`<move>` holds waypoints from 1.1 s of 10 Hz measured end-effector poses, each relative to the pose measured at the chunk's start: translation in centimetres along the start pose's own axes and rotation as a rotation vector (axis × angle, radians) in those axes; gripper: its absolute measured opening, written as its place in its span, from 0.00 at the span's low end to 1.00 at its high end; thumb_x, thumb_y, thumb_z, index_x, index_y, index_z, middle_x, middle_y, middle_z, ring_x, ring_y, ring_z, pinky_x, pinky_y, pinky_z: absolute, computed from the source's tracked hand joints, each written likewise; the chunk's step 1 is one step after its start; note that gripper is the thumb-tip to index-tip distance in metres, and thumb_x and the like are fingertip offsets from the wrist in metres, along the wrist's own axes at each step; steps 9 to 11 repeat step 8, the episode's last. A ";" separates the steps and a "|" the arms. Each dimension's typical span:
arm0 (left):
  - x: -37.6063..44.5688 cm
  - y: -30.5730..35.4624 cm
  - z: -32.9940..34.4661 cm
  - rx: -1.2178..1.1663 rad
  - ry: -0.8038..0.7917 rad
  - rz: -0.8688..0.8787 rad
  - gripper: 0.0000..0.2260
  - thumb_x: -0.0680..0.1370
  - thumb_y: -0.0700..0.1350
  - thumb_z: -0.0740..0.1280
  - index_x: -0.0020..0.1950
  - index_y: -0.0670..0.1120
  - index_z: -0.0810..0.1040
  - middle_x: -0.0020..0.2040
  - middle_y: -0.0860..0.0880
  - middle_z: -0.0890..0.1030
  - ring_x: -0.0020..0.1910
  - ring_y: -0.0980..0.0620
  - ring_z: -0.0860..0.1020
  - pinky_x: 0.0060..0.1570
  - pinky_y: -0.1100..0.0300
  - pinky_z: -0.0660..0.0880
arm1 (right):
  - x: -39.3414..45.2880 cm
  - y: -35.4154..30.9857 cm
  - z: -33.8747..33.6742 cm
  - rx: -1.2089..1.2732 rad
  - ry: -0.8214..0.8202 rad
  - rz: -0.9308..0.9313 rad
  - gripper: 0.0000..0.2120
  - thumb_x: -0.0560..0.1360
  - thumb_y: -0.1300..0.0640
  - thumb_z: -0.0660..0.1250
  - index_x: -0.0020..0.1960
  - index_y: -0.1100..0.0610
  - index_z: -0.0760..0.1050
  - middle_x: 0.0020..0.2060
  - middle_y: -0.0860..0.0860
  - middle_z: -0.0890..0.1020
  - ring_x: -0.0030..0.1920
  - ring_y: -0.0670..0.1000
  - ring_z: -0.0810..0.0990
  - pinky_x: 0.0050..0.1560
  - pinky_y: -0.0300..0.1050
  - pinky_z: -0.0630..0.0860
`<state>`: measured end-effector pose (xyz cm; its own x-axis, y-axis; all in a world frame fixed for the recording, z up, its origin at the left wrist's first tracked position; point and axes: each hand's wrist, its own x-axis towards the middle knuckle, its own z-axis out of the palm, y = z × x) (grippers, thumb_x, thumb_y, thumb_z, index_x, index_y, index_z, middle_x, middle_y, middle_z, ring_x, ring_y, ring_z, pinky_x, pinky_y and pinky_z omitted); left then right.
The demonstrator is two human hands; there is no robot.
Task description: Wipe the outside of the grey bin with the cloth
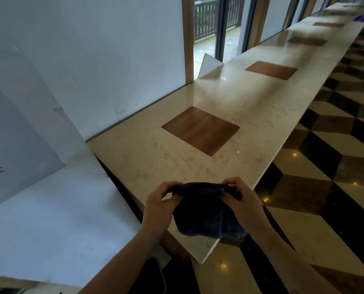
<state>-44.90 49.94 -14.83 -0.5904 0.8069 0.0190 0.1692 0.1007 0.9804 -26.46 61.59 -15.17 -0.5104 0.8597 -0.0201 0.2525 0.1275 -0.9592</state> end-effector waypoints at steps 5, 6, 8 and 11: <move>8.1 -13.5 2.9 0.247 -0.149 -0.316 0.06 0.79 0.44 0.65 0.52 0.53 0.78 0.50 0.51 0.82 0.48 0.52 0.80 0.41 0.54 0.80 | 8.4 13.4 5.0 -0.386 -0.157 0.217 0.04 0.81 0.54 0.63 0.50 0.47 0.69 0.31 0.52 0.79 0.31 0.55 0.78 0.28 0.44 0.67; 11.3 -15.4 3.7 0.433 -0.161 -0.256 0.07 0.79 0.45 0.64 0.56 0.51 0.77 0.49 0.52 0.81 0.42 0.57 0.78 0.36 0.61 0.76 | 10.8 14.9 5.8 -0.538 -0.084 0.114 0.03 0.81 0.54 0.65 0.51 0.49 0.71 0.28 0.47 0.76 0.26 0.48 0.74 0.21 0.34 0.65; 13.2 -16.5 3.7 0.740 -0.158 -0.136 0.08 0.79 0.46 0.63 0.58 0.51 0.75 0.50 0.51 0.81 0.42 0.50 0.79 0.38 0.51 0.79 | 11.4 15.5 6.8 -0.785 0.078 0.025 0.05 0.80 0.51 0.64 0.54 0.52 0.74 0.45 0.52 0.81 0.42 0.55 0.80 0.39 0.50 0.78; 13.2 -16.5 3.7 0.740 -0.158 -0.136 0.08 0.79 0.46 0.63 0.58 0.51 0.75 0.50 0.51 0.81 0.42 0.50 0.79 0.38 0.51 0.79 | 11.4 15.5 6.8 -0.785 0.078 0.025 0.05 0.80 0.51 0.64 0.54 0.52 0.74 0.45 0.52 0.81 0.42 0.55 0.80 0.39 0.50 0.78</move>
